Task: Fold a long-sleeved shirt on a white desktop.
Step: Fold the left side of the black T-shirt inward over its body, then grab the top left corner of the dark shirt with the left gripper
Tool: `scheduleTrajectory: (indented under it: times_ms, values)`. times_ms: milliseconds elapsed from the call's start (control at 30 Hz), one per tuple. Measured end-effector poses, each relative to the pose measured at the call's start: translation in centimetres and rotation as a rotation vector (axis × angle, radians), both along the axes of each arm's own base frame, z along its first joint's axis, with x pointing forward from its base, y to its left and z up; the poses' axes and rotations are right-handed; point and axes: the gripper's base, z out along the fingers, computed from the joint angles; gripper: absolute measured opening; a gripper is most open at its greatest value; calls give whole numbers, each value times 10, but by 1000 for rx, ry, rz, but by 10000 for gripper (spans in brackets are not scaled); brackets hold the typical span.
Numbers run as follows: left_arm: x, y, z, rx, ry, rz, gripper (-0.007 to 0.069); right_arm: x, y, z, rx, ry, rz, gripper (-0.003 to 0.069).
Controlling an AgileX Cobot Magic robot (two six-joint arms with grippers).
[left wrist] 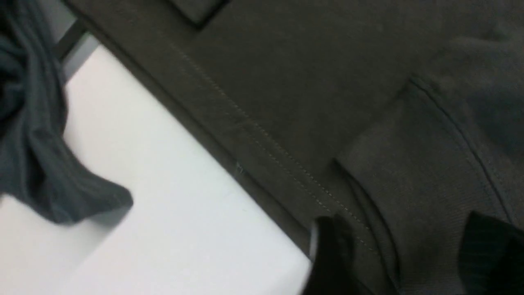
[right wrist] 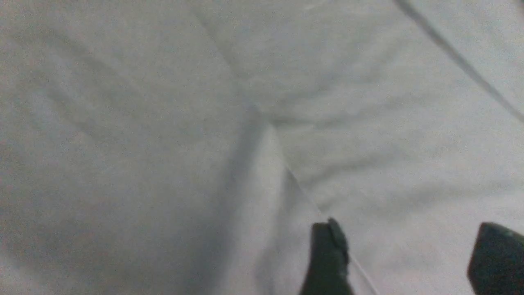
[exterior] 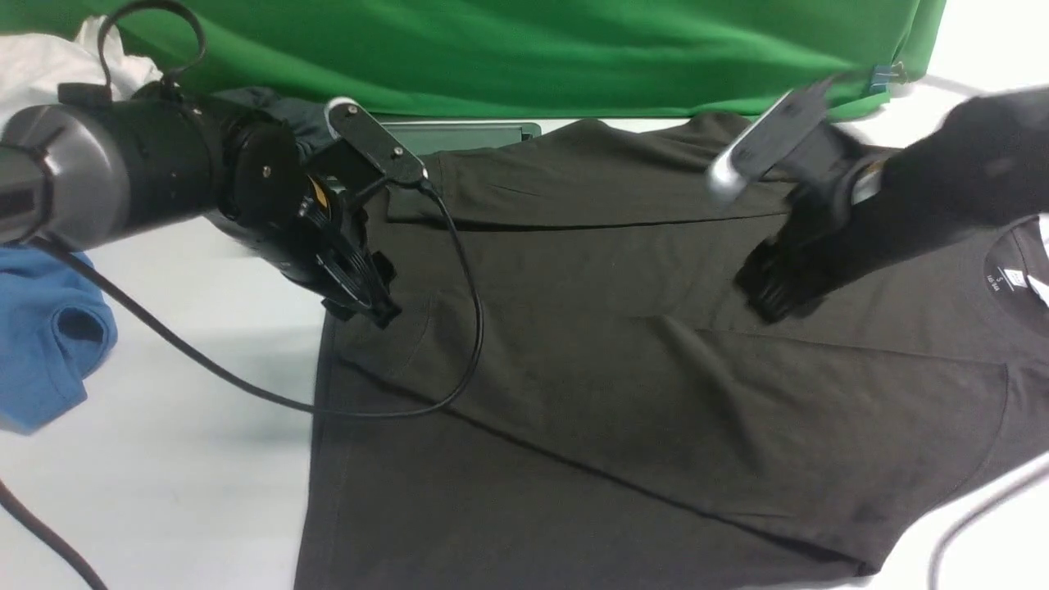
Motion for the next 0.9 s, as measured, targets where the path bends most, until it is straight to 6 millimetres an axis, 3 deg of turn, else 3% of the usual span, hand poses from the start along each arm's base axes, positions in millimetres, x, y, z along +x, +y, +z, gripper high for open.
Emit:
scheduleTrajectory:
  times_ms: [100,167,267,367,500,600,767,900]
  values:
    - [-2,0,3,-21,9,23,400,-28,-11,31,27,-18,-31,342]
    - [-4,-2,6,-36,23,8,323,-48,-18,44,41,-22,-47,320]
    - [3,-10,20,-66,45,-65,76,-92,-33,59,73,-20,-71,301]
    - [22,-17,29,-66,29,-118,27,-118,-42,64,92,-46,-72,299]
    - [49,-23,24,-10,14,-216,59,-141,-50,75,133,-145,-70,300]
    - [76,-28,10,39,-2,-286,183,-154,-55,83,166,-231,-66,300]
    - [110,-26,-22,153,-42,-391,409,-158,-56,85,169,-250,-60,300]
    - [119,-27,-40,189,-80,-429,460,-158,-56,85,167,-246,-60,297]
